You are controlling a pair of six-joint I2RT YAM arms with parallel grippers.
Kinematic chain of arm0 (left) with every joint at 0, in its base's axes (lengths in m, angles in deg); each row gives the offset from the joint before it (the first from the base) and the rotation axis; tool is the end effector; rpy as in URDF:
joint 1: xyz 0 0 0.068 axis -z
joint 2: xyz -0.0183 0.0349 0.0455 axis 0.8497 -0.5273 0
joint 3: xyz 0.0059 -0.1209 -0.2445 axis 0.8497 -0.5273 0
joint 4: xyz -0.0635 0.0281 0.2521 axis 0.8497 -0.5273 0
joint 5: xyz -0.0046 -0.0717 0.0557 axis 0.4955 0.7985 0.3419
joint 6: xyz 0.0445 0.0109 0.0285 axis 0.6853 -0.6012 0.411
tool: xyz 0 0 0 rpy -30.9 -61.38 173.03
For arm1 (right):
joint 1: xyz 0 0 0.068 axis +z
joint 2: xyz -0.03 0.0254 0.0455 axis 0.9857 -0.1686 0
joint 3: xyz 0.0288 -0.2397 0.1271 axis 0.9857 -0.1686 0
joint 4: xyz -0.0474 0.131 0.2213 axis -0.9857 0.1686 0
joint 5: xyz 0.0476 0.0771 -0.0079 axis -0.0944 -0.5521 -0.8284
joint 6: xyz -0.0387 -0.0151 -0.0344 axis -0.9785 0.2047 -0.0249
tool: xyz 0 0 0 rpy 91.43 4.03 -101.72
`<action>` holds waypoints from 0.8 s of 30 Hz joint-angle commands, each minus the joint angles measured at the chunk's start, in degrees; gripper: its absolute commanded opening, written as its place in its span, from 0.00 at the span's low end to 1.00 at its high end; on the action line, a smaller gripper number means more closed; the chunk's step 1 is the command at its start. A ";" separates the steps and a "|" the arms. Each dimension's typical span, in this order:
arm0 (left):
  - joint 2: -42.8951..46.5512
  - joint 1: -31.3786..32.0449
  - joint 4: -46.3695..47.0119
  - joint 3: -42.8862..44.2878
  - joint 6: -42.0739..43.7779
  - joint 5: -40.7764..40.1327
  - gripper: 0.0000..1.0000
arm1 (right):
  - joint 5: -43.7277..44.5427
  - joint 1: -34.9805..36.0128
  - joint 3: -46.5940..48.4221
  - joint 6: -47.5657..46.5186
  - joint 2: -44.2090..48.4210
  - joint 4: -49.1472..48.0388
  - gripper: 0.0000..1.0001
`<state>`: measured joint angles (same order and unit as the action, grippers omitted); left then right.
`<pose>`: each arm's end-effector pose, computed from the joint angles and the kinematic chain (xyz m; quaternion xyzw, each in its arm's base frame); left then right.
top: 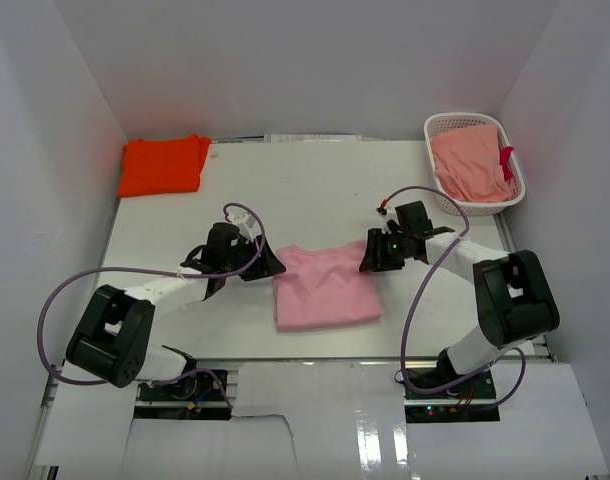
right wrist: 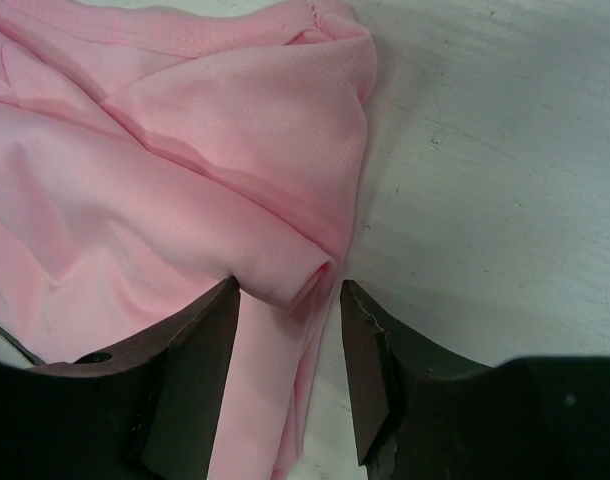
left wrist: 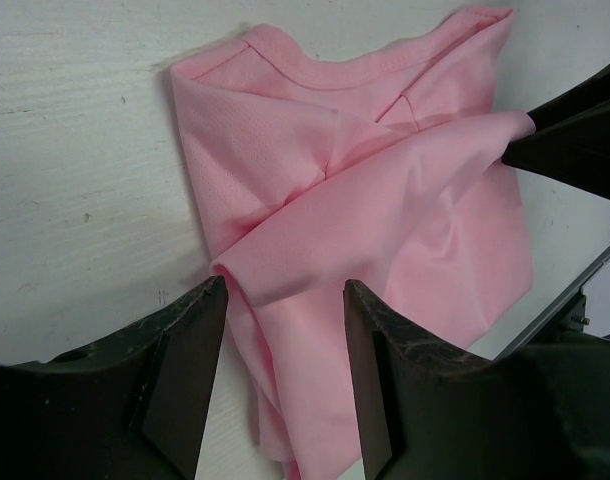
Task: Fold and stack the t-shirts
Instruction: Smooth out wrinkles on the folded tshirt
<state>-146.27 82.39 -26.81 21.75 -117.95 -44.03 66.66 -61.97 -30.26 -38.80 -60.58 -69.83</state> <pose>0.2330 -0.1181 0.1662 -0.0076 0.9001 -0.3366 0.2764 0.2789 0.1057 0.1652 -0.0966 0.9348 0.2457 0.2375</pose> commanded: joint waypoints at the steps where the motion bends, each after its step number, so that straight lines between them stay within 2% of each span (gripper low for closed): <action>1: 0.65 -0.21 1.05 -0.26 -0.04 0.71 0.61 | -0.91 -0.31 2.54 0.06 -0.46 -2.19 0.51; 12: 1.18 -0.21 0.43 0.01 0.14 0.27 0.59 | -1.09 -0.31 4.12 0.06 -0.02 -1.49 0.51; 21: 1.18 -0.21 1.04 -0.61 -0.21 0.27 0.50 | -0.65 -0.31 3.68 0.06 0.86 -0.96 0.41; 24: 0.83 -0.21 1.40 -0.78 -0.30 0.44 0.47 | -0.65 -0.31 3.95 0.06 0.42 -0.87 0.34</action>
<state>-146.27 82.39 -26.77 21.68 -118.24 -44.05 66.31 -61.97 -28.10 -38.72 -60.86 -70.10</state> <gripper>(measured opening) 0.479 0.355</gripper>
